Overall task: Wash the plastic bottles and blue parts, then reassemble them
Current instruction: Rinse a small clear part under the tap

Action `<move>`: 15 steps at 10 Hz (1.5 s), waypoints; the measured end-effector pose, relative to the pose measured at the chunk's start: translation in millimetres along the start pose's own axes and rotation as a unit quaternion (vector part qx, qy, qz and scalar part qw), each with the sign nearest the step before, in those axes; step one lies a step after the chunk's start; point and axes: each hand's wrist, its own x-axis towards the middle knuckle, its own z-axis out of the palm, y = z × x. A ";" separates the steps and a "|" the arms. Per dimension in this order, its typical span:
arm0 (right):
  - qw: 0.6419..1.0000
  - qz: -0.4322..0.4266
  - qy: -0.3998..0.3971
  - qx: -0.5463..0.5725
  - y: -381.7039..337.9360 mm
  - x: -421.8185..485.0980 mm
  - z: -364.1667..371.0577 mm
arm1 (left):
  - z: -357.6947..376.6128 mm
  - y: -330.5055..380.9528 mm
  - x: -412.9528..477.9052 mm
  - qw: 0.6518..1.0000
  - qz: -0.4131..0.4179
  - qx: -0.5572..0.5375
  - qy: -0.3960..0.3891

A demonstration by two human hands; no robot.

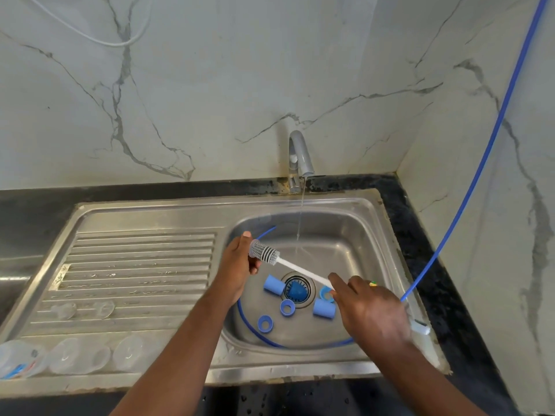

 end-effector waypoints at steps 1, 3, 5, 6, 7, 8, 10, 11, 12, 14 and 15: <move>0.944 0.115 -0.165 0.260 -13.8 6.6 -13.3 | 2.9 5.6 1.8 0.998 0.048 -0.032 -0.014; 0.868 0.180 -0.205 0.414 -15.2 10.4 -10.7 | 3.0 15.0 4.0 0.997 0.048 -0.048 -0.040; 0.996 0.030 -0.062 0.049 -22.0 5.2 -1.6 | 20.6 21.1 1.5 0.931 -0.133 -0.341 -0.007; 0.902 0.142 -0.212 0.347 -30.3 14.2 -9.0 | 23.5 23.1 3.8 0.930 -0.055 -0.362 -0.005; 0.545 0.288 -0.320 0.719 -19.5 21.0 -14.9 | 22.7 27.1 6.5 0.928 -0.007 -0.367 -0.060; 0.661 0.260 -0.307 0.633 -9.7 26.0 -19.2 | 26.0 32.1 9.1 0.955 -0.029 -0.293 -0.040; 0.985 0.027 -0.162 0.061 -11.4 19.0 -5.2 | 41.4 21.9 8.4 0.973 -0.082 -0.201 0.080; 0.778 0.216 -0.274 0.523 -7.6 25.5 -12.6 | 41.2 33.2 6.8 0.954 -0.078 -0.290 0.017; 0.503 0.284 -0.363 0.731 4.7 30.7 -13.5 | 40.6 41.0 5.1 0.944 -0.053 -0.324 -0.034; 0.988 0.038 -0.144 0.049 -0.8 18.3 1.2 | 54.9 25.5 7.5 0.980 -0.023 -0.153 0.125; 0.919 0.122 -0.200 0.316 -8.6 23.0 -5.0 | 53.0 29.9 9.6 0.963 -0.058 -0.250 0.078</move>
